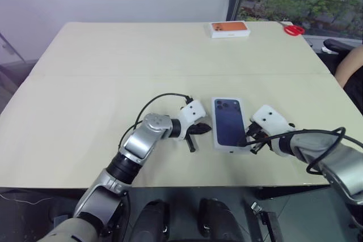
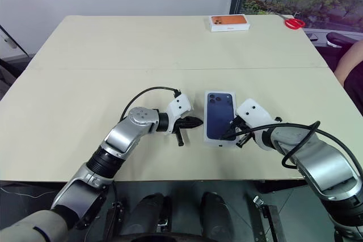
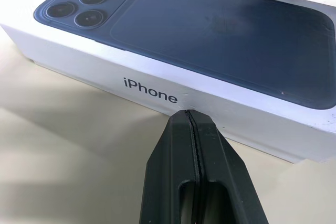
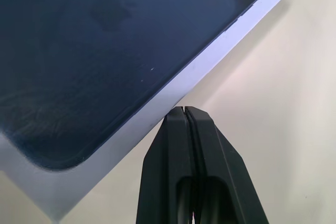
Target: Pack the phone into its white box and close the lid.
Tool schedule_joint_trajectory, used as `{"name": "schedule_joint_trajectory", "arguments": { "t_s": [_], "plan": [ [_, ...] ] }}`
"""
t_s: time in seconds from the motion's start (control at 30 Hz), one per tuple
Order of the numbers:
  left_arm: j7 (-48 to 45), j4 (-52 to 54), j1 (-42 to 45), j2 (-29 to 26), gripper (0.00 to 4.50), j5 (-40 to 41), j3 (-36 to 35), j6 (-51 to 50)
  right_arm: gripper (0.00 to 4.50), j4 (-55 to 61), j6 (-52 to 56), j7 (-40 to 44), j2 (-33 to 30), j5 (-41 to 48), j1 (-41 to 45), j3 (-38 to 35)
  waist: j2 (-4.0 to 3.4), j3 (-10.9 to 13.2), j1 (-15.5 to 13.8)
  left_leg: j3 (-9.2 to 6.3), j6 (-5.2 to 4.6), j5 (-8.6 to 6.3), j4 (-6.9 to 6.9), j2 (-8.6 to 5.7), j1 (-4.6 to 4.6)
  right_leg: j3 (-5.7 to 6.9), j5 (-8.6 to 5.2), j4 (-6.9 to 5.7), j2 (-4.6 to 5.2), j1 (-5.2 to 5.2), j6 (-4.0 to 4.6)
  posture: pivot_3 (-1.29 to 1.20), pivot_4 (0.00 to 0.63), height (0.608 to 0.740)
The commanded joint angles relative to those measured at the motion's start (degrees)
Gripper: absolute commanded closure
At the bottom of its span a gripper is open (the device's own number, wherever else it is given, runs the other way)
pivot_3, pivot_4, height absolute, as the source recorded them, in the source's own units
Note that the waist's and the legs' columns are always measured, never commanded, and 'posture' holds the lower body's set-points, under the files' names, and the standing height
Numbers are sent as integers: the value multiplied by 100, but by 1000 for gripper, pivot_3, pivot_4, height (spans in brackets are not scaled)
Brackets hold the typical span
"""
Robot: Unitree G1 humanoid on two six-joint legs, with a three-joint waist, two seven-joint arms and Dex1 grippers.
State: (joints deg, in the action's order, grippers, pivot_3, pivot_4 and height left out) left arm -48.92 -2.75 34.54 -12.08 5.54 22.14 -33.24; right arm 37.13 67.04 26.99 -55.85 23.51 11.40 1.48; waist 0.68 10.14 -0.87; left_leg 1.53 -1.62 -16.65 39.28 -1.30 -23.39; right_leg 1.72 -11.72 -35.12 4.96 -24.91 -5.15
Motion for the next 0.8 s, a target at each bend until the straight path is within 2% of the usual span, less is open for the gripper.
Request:
{"name": "schedule_joint_trajectory", "arguments": {
  "t_s": [0.03, 0.17, 0.27, 0.37, 0.57, 0.8],
  "plan": [
    [-46, 332, 108, -12, 4500, 327, -371, 3, 4456, 313, -288, 368, -272, 79, -119, -785, 0, 0, 4, 0, 0, 0, 0, 0, 0, 0, 0, 0, 0, 0, 0, 0, 150, 740],
    [47, 250, 392, 136, 4500, 628, -681, -97, 4456, 540, -503, 963, -259, 446, -561, -1591, 1, 0, -10, -2, 0, 0, 1, 2, 2, 1, 0, -1, -4, 3, -1, 0, 150, 740],
    [232, -226, 754, 326, 4500, 496, -621, 71, 4456, 765, -552, 1230, -88, 814, -764, -1881, 2, 0, -17, -6, 0, 0, 3, 0, 3, 3, 0, 0, -6, 8, -2, 0, 150, 740],
    [529, -1060, 1203, 580, 4500, 194, -462, 262, 4456, 1009, -529, 1224, 54, 996, -864, -1659, 4, 0, -6, -5, 0, 0, 5, -1, 7, 3, 0, 1, -6, 14, -2, 0, 150, 740],
    [934, -2705, 1927, 1021, 4500, -245, -352, 265, 4456, 805, -190, 493, 432, 655, -843, -662, 8, 1, 12, -6, -1, -1, 4, -1, 7, 3, -2, 0, -8, 12, -6, 0, 150, 740],
    [537, -2825, 1757, 901, 4500, -615, 194, 127, 4456, 736, 191, 82, 664, 618, -933, -433, 26, -22, 4, -11, -1, -1, 4, 2, 14, 5, -2, -1, -8, 19, -5, 0, 150, 740]
  ]
}}
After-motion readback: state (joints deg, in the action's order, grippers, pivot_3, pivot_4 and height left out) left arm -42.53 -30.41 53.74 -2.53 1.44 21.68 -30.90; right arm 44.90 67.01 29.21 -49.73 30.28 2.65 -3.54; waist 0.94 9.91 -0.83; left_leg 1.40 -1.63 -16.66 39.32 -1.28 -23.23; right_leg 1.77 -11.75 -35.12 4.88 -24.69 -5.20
